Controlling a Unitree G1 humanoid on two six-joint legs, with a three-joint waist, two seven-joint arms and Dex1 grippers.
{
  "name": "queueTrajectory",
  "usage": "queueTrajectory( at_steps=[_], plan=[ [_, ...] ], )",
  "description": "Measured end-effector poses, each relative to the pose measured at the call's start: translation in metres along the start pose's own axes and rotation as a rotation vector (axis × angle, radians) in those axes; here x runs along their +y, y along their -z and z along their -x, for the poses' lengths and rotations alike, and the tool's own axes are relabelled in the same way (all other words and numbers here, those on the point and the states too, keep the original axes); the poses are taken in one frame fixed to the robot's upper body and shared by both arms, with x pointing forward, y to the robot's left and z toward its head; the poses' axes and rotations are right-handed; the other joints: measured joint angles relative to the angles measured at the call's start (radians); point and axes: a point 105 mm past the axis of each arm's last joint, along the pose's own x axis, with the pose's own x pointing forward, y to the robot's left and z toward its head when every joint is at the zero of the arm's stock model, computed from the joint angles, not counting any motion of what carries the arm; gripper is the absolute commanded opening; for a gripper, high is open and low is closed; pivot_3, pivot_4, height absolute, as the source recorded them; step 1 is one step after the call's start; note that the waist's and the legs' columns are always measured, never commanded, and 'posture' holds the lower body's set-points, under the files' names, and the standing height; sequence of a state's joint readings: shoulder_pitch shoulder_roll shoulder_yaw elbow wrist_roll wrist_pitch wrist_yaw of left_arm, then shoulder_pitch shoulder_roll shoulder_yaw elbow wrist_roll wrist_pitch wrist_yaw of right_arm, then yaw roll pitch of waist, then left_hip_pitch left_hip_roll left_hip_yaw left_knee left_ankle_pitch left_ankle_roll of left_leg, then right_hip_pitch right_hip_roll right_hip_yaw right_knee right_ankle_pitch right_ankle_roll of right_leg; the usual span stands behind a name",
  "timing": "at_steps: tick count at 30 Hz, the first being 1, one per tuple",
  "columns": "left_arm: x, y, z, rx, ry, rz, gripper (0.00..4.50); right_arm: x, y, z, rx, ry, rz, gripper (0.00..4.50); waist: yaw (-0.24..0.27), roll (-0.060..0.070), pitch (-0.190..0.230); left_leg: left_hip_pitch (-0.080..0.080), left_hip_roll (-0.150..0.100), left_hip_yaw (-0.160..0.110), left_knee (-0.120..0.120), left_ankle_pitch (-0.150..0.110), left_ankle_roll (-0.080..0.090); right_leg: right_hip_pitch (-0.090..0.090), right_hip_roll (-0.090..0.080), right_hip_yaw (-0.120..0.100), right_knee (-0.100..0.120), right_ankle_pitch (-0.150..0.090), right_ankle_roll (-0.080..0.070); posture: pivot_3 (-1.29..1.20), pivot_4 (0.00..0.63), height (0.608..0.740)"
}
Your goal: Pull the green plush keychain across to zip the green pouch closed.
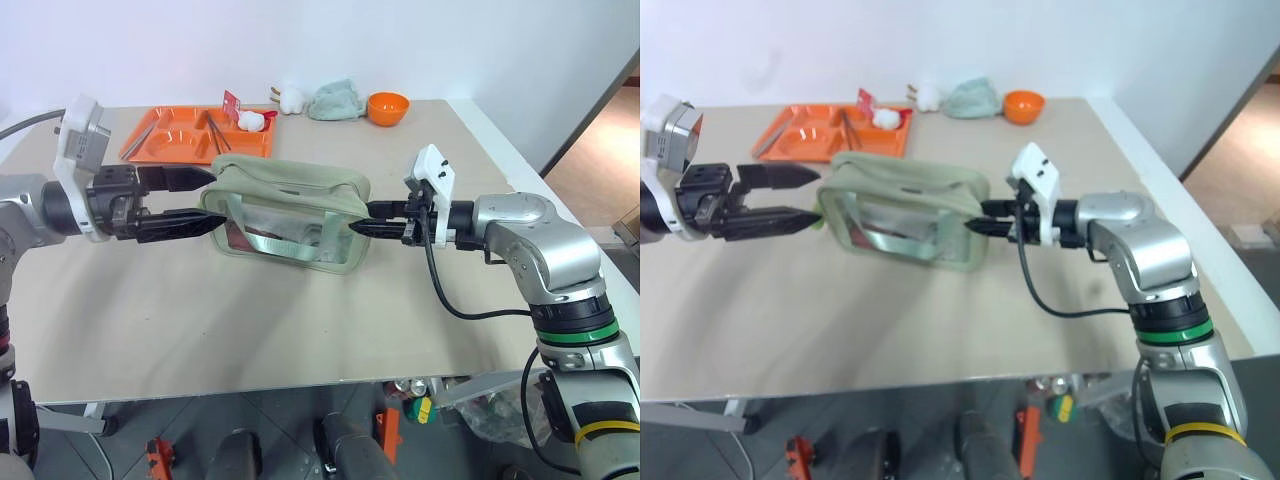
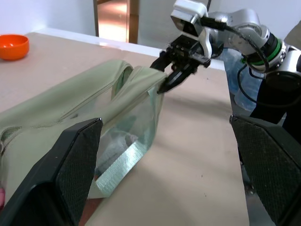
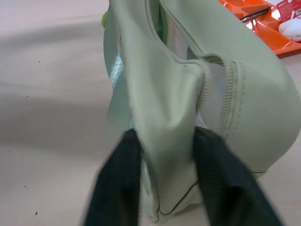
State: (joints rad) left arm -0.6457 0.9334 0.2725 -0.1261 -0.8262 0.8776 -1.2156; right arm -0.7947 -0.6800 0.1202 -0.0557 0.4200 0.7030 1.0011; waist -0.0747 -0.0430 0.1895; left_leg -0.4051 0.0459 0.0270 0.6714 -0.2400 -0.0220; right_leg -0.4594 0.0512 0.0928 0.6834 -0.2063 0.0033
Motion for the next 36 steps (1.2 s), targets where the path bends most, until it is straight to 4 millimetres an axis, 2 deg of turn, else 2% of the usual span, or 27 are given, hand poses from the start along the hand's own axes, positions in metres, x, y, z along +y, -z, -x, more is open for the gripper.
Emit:
queueTrajectory(
  at_steps=[1,2,5,9,12,16,20,27,30,33,36],
  plan=[
    [0.001,0.001,0.001,-0.002,-0.005,0.008,4.5,0.0,0.0,0.0,0.0,-0.002,0.0,0.16,0.0,0.0,0.0,0.0,0.0,0.0,0.0,0.0,0.0,0.0,0.0,0.0,0.0,0.0,0.0,0.0,0.15,0.74],
    [0.003,0.001,0.002,-0.006,-0.013,0.017,4.5,0.0,0.0,0.0,0.0,-0.002,0.001,0.06,0.0,0.0,0.0,0.0,0.0,0.0,0.0,0.0,0.0,0.0,0.0,0.0,0.0,0.0,0.0,0.0,0.15,0.74],
    [0.014,0.003,0.01,-0.035,-0.06,0.063,4.5,0.001,0.0,0.0,-0.001,-0.008,0.004,0.06,0.0,0.0,0.0,0.0,0.0,0.0,0.0,0.0,0.0,0.0,0.0,0.0,0.0,0.0,0.0,0.0,0.15,0.74],
    [0.035,0.002,0.031,-0.092,-0.164,0.129,4.5,0.003,0.0,0.001,-0.002,-0.03,0.011,0.06,0.0,0.0,0.0,0.0,0.0,0.0,0.0,0.0,0.0,0.0,0.0,0.0,0.0,0.0,0.0,0.0,0.15,0.74],
    [0.044,0.005,0.041,-0.104,-0.218,0.153,4.5,0.01,0.0,0.008,0.004,-0.098,0.028,0.06,0.001,0.0,0.0,-0.001,0.0,0.0,-0.001,0.0,0.0,0.0,-0.001,-0.001,0.0,-0.001,0.0,0.0,0.15,0.74],
    [0.049,0.01,0.046,-0.102,-0.241,0.159,4.5,0.013,-0.001,0.021,0.029,-0.151,0.06,0.06,0.001,0.0,0.0,-0.001,-0.001,0.0,-0.001,0.0,0.0,0.0,-0.003,-0.002,-0.001,-0.002,0.0,0.0,0.15,0.74],
    [0.05,0.013,0.048,-0.096,-0.251,0.158,4.5,0.008,0.001,0.032,0.045,-0.16,0.069,0.06,0.001,0.0,0.0,-0.001,-0.001,0.0,-0.001,0.0,0.0,0.0,-0.002,-0.002,-0.001,-0.001,0.0,0.0,0.15,0.74],
    [0.053,0.021,0.047,-0.07,-0.247,0.184,4.5,0.001,0.003,0.037,0.051,-0.156,0.077,0.06,0.001,0.0,0.0,-0.001,-0.001,0.0,-0.001,0.0,0.0,0.0,-0.002,-0.002,-0.001,-0.001,0.0,0.0,0.15,0.74],
    [0.048,0.038,0.043,0.026,-0.229,0.174,4.5,0.002,0.002,0.035,0.046,-0.16,0.084,0.06,-0.001,0.0,0.0,0.0,-0.001,0.001,-0.001,0.0,0.0,0.0,-0.002,0.0,-0.001,-0.001,0.0,0.0,0.15,0.74],
    [0.038,0.083,0.04,0.246,-0.192,0.149,4.5,0.004,0.001,0.033,0.042,-0.165,0.086,0.06,-0.003,0.0,0.0,0.001,0.0,0.001,-0.002,0.0,0.0,0.0,-0.001,0.0,0.0,-0.002,-0.001,0.0,0.15,0.74],
    [0.039,0.097,0.037,0.304,-0.188,0.133,4.5,0.004,0.0,0.033,0.042,-0.165,0.089,0.06,-0.001,0.0,0.0,0.0,0.0,0.0,-0.001,0.0,0.0,0.0,0.0,-0.002,0.0,-0.001,-0.002,0.0,0.15,0.74]
  ],
)
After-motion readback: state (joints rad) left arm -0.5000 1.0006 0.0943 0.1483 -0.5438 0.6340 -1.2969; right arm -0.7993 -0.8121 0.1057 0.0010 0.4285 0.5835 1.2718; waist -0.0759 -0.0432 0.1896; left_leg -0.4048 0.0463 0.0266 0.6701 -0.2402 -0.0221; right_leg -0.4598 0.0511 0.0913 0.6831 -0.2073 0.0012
